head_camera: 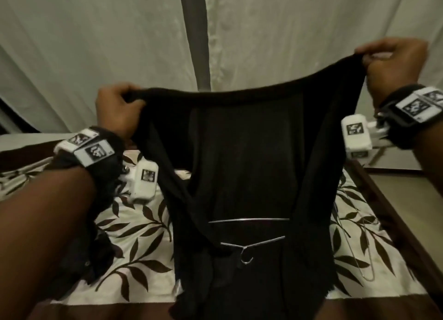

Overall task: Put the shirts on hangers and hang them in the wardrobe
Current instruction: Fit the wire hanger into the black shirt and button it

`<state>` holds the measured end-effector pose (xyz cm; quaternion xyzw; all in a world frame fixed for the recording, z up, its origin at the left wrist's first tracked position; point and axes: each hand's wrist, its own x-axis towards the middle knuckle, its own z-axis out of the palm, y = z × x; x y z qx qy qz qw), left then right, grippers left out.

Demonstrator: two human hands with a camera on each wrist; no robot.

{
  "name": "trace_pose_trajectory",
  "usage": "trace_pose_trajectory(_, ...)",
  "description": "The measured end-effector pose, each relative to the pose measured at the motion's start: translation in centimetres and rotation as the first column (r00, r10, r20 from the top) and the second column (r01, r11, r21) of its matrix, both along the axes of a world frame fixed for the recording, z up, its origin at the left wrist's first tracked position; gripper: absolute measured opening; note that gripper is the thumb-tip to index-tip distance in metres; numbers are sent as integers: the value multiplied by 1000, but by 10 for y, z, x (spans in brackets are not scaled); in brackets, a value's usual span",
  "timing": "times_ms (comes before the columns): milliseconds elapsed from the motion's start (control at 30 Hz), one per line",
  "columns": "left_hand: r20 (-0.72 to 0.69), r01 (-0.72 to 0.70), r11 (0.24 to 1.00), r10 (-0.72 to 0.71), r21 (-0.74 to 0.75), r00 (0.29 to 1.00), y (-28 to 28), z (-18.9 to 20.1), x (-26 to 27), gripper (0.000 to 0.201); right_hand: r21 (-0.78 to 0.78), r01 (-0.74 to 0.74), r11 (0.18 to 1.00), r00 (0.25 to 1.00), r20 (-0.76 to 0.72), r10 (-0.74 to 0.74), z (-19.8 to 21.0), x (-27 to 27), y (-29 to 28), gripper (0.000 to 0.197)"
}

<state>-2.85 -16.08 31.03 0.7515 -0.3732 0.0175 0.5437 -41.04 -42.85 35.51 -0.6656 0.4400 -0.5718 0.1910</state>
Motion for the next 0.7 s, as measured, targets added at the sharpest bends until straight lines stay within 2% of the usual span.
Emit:
trace_pose_trajectory(67, 36, -104, 991, 108, -79, 994, -1, 33, 5, 33, -69, -3, 998, 998, 68, 7, 37, 3, 8, 27)
trace_pose_trajectory(133, -39, -109, 986, 105, -130, 994, -2, 62, 7, 29, -128, -32, 991, 995, 88, 43, 75, 7, 18, 26)
trace_pose_trajectory(200, -180, 2, 990, -27, -140, 983, 1, 86, 0, 15, -126, -77, 989, 995, 59, 85, 108, 4, 23, 25)
trace_pose_trajectory(267, -312, 117, 983, -157, -144, 937, 7, 105, -11, 20, -106, -70, 992, 997, 33, 74, 136, -8, 23, 27)
trace_pose_trajectory(333, -299, 186, 975, -215, -123, 930, 20, 126, -22, 17, -133, -47, 990, 994, 92, 60, 162, -21, 23, 30)
trace_pose_trajectory(400, -311, 236, 971, -232, -25, 922, 36, 147, -30, 13, -165, -21, 986, 987, 153, 46, 183, -30, 25, 33)
trace_pose_trajectory(467, -494, 377, 925, -310, 41, 813, 52, 165, -43, 17, -169, -24, 985, 983, 178, 54, 195, -31, 31, 35)
trace_pose_trajectory(533, -644, 484, 873, -401, -54, 652, 64, 173, -62, 31, -168, -59, 984, 986, 143, 84, 193, -23, 39, 35)
trace_pose_trajectory(600, -705, 477, 846, -489, -239, 513, 67, 169, -81, 37, -137, -118, 983, 993, -40, 113, 171, -7, 52, 37)
trace_pose_trajectory(667, -750, 438, 829, -526, -347, 401, 65, 161, -102, 34, -98, -169, 981, 953, -268, 138, 133, 11, 76, 41)
trace_pose_trajectory(700, -773, 426, 825, -529, -372, 350, 63, 154, -112, 34, -114, -213, 970, 942, -288, 173, 110, 21, 94, 38)
